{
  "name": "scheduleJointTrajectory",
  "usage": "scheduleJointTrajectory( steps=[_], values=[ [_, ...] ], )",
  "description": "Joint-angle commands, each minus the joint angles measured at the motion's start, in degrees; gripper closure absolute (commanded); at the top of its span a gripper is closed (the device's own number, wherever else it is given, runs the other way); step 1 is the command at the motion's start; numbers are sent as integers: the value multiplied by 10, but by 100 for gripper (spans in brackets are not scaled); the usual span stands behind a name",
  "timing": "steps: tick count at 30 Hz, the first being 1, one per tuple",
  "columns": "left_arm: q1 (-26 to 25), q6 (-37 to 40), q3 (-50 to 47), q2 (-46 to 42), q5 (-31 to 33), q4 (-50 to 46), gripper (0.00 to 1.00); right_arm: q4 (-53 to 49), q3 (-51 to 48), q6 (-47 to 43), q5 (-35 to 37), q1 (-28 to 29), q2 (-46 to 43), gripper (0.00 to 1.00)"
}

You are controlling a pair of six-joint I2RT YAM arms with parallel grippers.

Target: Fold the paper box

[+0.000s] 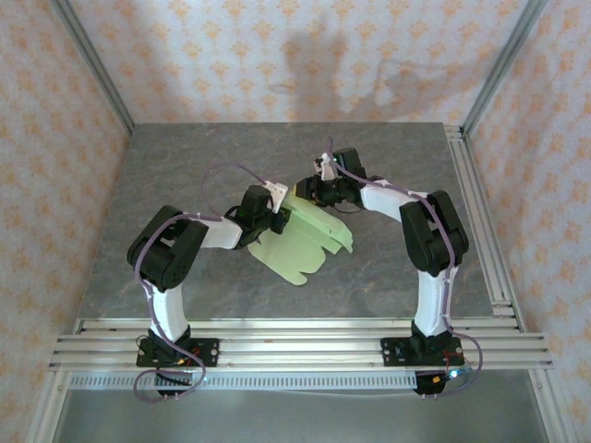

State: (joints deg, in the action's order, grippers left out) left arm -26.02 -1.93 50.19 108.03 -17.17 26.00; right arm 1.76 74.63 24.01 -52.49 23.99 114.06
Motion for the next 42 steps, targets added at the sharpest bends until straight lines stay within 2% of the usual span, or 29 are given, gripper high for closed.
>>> scheduleJointTrajectory(
  steps=[1, 6, 8, 9, 13, 18, 22, 26, 28, 30, 35, 42],
  values=[
    [-2, -23, 9, 9, 36, 5, 89, 2, -31, 31, 13, 8, -4, 61],
    [-1, -33, 9, 8, 29, 14, 91, 20, -43, 55, 29, 10, -25, 61],
    [-1, -29, 7, 5, 26, 14, 97, 23, -47, 51, 43, 8, -41, 60],
    [-2, -27, 7, 3, 23, 12, 100, 25, -49, 50, 46, 6, -49, 57],
    [1, -17, 3, -10, -14, 7, 100, 50, -65, 56, 59, -16, -88, 47],
    [0, -6, 0, -41, -56, -14, 100, -23, -53, 8, 96, -55, -112, 45],
    [0, 7, 3, -69, -80, -35, 100, -105, -18, -60, 96, -65, -89, 47],
    [0, 5, 3, -90, -84, -40, 100, -114, -7, -80, 56, -61, -63, 53],
    [0, -8, 7, -92, -86, -36, 99, -119, -6, -94, 41, -49, -58, 59],
    [0, -28, 16, -91, -84, -35, 96, -124, -5, -110, 31, -32, -59, 61],
    [0, -76, 42, -70, -73, -28, 92, -101, -16, -112, 11, -1, -69, 63],
    [0, -87, 49, -65, -69, -23, 90, -56, -31, -87, -17, 9, -73, 64]
  ],
)
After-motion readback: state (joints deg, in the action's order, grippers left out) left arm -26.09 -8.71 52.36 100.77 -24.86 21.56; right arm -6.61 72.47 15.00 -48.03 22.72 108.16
